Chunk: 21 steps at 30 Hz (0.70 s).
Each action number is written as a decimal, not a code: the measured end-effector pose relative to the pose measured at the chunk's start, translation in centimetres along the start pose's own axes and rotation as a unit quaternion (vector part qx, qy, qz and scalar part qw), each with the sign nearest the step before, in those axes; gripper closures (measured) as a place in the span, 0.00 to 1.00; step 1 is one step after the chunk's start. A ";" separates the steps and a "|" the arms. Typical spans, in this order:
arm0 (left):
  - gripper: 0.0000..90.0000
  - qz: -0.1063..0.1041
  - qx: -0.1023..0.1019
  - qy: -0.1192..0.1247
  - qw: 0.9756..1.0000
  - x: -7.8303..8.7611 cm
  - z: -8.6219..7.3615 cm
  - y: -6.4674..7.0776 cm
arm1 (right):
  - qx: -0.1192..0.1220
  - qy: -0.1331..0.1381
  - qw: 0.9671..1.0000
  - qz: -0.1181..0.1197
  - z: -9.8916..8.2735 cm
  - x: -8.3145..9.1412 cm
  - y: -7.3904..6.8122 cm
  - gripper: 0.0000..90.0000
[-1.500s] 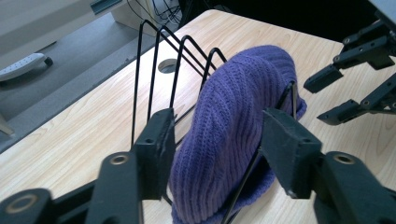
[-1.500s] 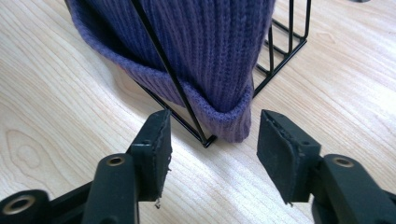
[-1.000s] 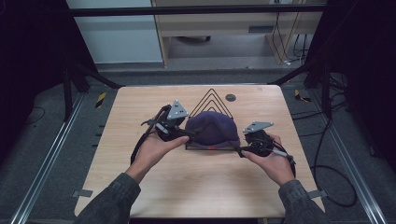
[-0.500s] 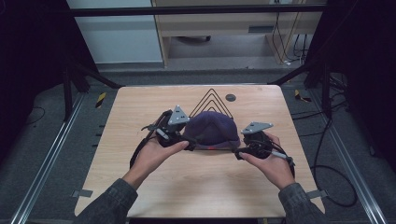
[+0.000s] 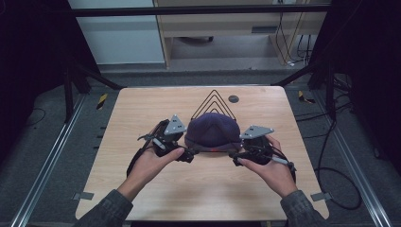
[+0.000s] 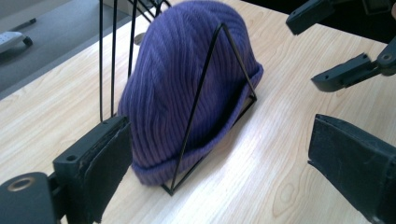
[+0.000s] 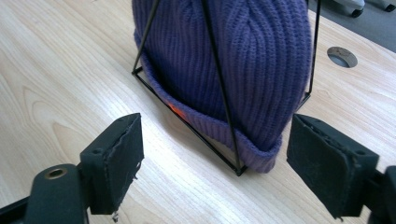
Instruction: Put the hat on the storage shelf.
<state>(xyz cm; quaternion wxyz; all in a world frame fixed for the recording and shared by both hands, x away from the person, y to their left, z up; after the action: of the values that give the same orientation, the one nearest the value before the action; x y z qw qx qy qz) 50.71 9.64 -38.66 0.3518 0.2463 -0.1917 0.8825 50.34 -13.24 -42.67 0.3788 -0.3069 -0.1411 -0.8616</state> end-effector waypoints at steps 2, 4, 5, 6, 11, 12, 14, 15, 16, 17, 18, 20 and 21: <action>0.05 -0.001 0.002 -0.001 1.000 0.2 -0.5 -0.1 | 0.002 0.002 1.000 0.002 0.0 0.1 -0.3 0.19; 0.05 0.000 0.005 0.001 1.000 0.5 -0.9 -0.2 | 0.004 0.002 1.000 0.004 -0.1 0.1 -0.7 0.18; 0.05 0.000 0.006 0.001 1.000 0.6 -1.1 -0.3 | 0.005 0.002 1.000 0.004 -0.2 0.1 -0.8 0.17; 0.05 -0.001 0.007 0.001 1.000 0.7 -1.4 -0.3 | 0.005 0.002 1.000 0.004 -0.3 0.1 -1.0 0.17; 0.04 0.005 0.006 -0.007 1.000 0.9 -2.9 -0.7 | 0.009 0.001 1.000 0.005 -0.9 0.0 -1.5 0.14; 0.04 0.005 0.008 -0.010 1.000 0.9 -3.2 -0.8 | 0.008 0.000 1.000 0.006 -1.1 0.0 -1.6 0.14; 0.04 0.005 0.012 -0.012 1.000 1.0 -3.8 -0.9 | 0.007 -0.001 1.000 0.008 -1.5 -0.1 -1.8 0.13; 0.04 0.005 0.014 -0.015 1.000 1.0 -4.2 -0.9 | 0.006 -0.002 1.000 0.010 -1.7 -0.2 -1.9 0.13; 0.04 0.005 0.014 -0.017 1.000 1.0 -4.5 -1.0 | 0.005 -0.004 1.000 0.011 -1.9 -0.2 -1.9 0.13; 0.04 0.004 0.016 -0.018 1.000 1.0 -4.9 -1.1 | 0.003 -0.004 1.000 0.013 -2.1 -0.3 -2.0 0.13; 0.04 0.005 0.017 -0.019 1.000 1.0 -5.2 -1.2 | 0.003 -0.005 1.000 0.014 -2.3 -0.4 -2.1 0.13; 0.04 0.005 0.021 -0.022 1.000 1.0 -5.8 -1.3 | 0.003 -0.011 1.000 0.017 -2.7 -0.7 -2.2 0.12; 0.04 0.005 0.023 -0.024 0.999 0.9 -6.1 -1.4 | 0.003 -0.012 1.000 0.019 -2.9 -0.8 -2.3 0.12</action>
<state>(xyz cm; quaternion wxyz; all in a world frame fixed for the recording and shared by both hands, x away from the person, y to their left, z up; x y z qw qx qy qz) 49.29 14.23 -42.85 0.3364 0.2749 -0.1810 0.8823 47.88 -12.61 -45.42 0.3939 -0.3189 -0.1427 -0.8502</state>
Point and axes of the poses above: each handheld gripper's, and its own axes: x roughly backward along the jaws, z roughly out of its top, y roughly to its right, the point moved 5 cm from there along -x, roughly forward along the jaws, and after that the axes turned 8 degrees about z, right-handed, at the moved point
